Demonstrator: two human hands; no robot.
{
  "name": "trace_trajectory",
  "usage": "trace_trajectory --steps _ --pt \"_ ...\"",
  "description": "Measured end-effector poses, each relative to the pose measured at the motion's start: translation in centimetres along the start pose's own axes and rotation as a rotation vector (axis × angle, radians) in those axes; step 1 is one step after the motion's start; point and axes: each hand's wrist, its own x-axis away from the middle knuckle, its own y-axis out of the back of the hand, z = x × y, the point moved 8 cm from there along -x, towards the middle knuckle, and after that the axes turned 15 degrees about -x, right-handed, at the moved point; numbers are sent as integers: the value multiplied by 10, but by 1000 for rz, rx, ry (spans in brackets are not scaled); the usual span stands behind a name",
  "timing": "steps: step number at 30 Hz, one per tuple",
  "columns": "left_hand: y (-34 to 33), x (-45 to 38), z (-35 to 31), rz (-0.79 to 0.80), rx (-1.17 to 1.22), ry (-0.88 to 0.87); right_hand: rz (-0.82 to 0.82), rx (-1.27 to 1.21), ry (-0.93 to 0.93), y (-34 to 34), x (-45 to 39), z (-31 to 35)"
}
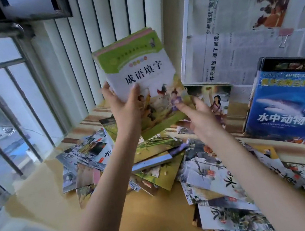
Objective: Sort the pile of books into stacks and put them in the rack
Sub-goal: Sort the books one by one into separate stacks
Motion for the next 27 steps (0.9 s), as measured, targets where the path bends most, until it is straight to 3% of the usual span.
trace_trajectory --steps 3,5,7,10,13,17,23,27 --pt "12 -53 39 -176 15 174 57 -353 -232 -40 -36 -44" --pt "11 -83 69 -239 20 264 116 -329 -316 -68 -56 -71" --pt "4 -105 94 -274 11 297 63 -302 -296 -81 -88 -91" --pt "-20 -136 135 -188 -99 382 -191 -187 -195 -64 -151 -113" --pt "-38 -148 193 43 -240 555 -341 143 -166 -31 -195 -126" --pt "-39 -136 226 296 -777 489 -358 563 -217 5 -223 -147" --pt "-44 -134 209 376 -1015 250 -394 839 -204 5 -224 -150" --pt "-43 -129 194 324 -1100 132 -286 1000 -297 -8 -204 -141"
